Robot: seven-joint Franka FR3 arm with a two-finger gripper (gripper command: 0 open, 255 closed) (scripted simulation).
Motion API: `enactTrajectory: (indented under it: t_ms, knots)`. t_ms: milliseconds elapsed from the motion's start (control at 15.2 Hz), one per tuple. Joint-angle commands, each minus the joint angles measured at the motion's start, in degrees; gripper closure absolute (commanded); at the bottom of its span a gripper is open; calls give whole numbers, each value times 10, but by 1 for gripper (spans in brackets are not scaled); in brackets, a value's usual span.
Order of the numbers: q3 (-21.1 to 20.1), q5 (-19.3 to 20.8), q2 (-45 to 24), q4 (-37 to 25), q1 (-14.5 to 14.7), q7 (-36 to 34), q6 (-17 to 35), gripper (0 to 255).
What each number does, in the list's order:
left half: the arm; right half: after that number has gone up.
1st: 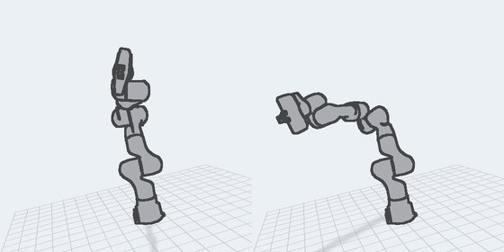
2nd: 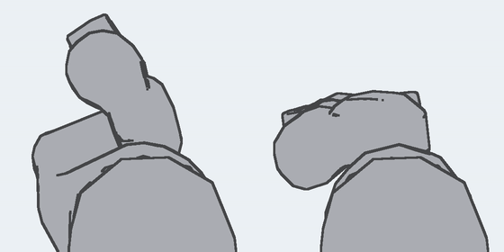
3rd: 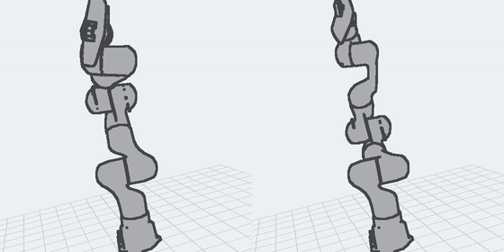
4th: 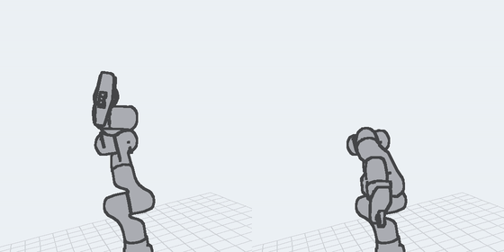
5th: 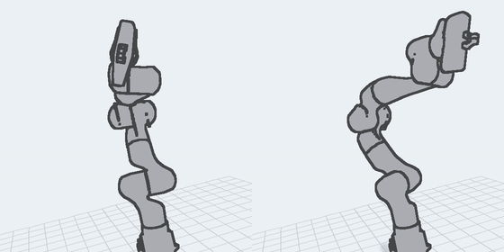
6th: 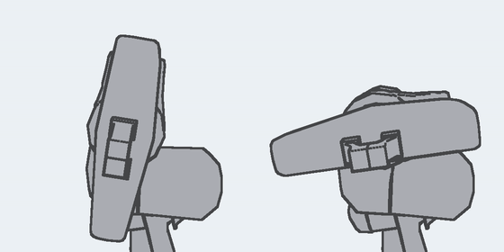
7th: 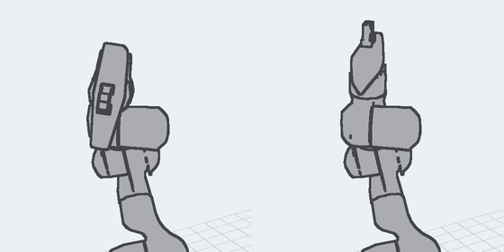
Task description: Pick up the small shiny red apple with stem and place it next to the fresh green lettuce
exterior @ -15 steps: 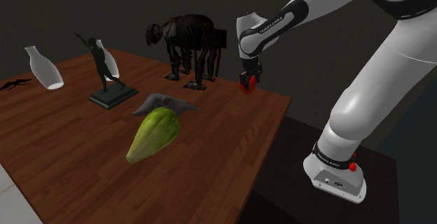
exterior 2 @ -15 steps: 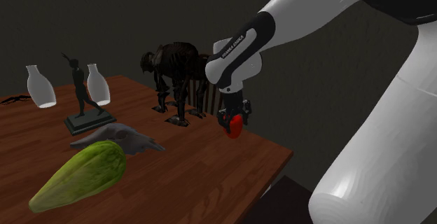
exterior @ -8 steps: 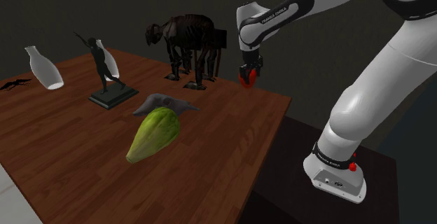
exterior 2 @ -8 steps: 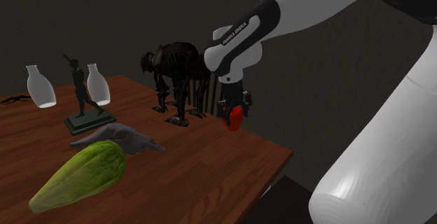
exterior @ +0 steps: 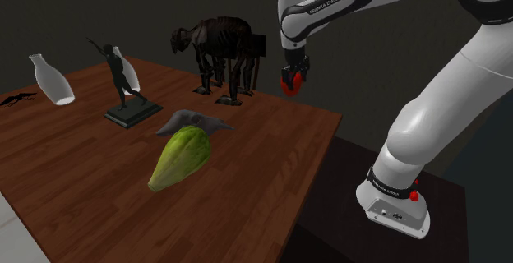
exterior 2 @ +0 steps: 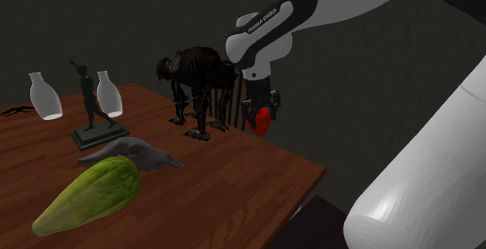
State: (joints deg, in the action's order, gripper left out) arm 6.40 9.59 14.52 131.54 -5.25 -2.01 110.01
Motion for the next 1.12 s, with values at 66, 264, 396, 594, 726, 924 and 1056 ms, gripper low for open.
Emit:
enactTrajectory:
  t_ms: [66,264,396,594,726,924,1056]
  knots:
    - [-1,-1,10,-16,0,3,-27,255]
    - [-2,-2,16,-34,0,6,-50,255]
    - [-2,-2,19,-47,1,7,-66,255]
    - [-3,-3,23,-67,1,10,-89,255]
    - [-4,-4,24,-80,1,12,-104,255]
    - [-5,-5,26,-102,2,14,-127,255]
    - [-6,-5,27,-117,2,16,-143,255]
